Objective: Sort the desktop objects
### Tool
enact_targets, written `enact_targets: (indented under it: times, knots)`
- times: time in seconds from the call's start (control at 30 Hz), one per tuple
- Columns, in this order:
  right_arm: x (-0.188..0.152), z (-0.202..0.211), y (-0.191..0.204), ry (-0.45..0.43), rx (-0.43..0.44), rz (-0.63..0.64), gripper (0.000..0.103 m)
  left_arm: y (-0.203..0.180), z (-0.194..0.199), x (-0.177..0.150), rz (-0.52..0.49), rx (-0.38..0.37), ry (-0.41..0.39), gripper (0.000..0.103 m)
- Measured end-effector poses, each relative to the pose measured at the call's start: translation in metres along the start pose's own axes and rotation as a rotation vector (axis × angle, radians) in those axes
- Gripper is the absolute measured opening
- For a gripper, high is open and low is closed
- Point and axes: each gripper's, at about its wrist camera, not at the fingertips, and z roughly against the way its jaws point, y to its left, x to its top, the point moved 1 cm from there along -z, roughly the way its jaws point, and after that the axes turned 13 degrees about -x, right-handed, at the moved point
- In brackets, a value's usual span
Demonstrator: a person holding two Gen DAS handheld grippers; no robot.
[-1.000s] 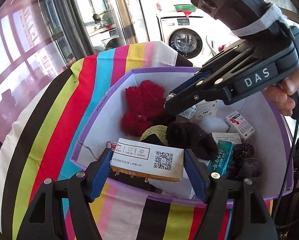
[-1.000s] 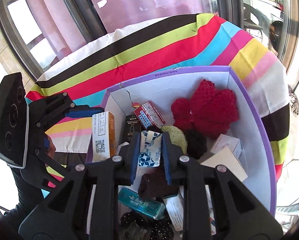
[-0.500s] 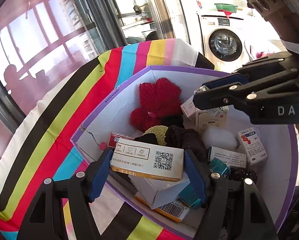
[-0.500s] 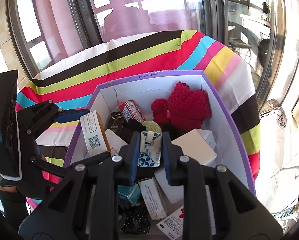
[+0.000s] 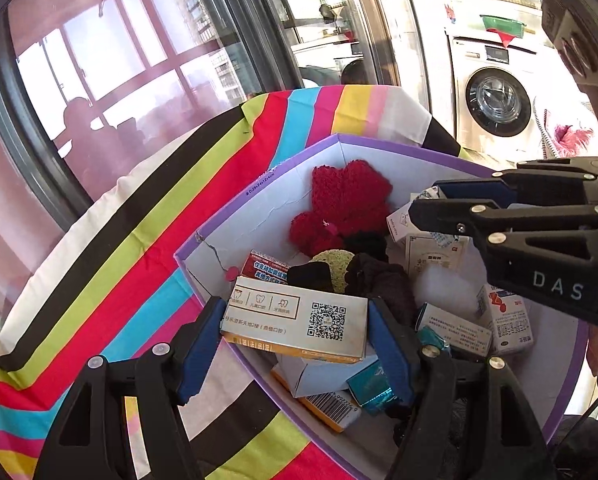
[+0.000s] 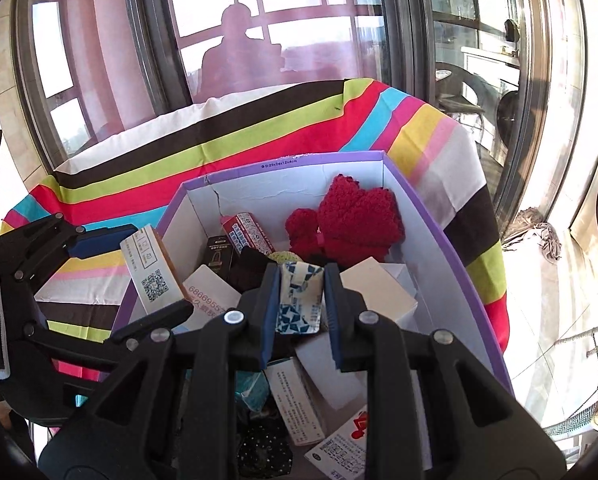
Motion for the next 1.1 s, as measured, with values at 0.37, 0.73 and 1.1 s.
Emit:
enact_targets:
  times: [0.37, 0.73, 1.1]
  knots:
    - [-0.005, -0.004, -0.007, 0.0, -0.009, -0.025, 0.024, 0.001, -0.017, 0.011, 0.022, 0.033, 0.002, 0.071]
    - [-0.01, 0.016, -0.018, -0.049, -0.034, -0.081, 0.078, -0.007, -0.006, 0.011, 0.045, 0.04, -0.016, 0.083]
    - [-0.033, 0.058, -0.038, -0.054, -0.026, -0.109, 0.101, -0.048, 0.047, -0.018, 0.211, 0.012, -0.051, 0.088]
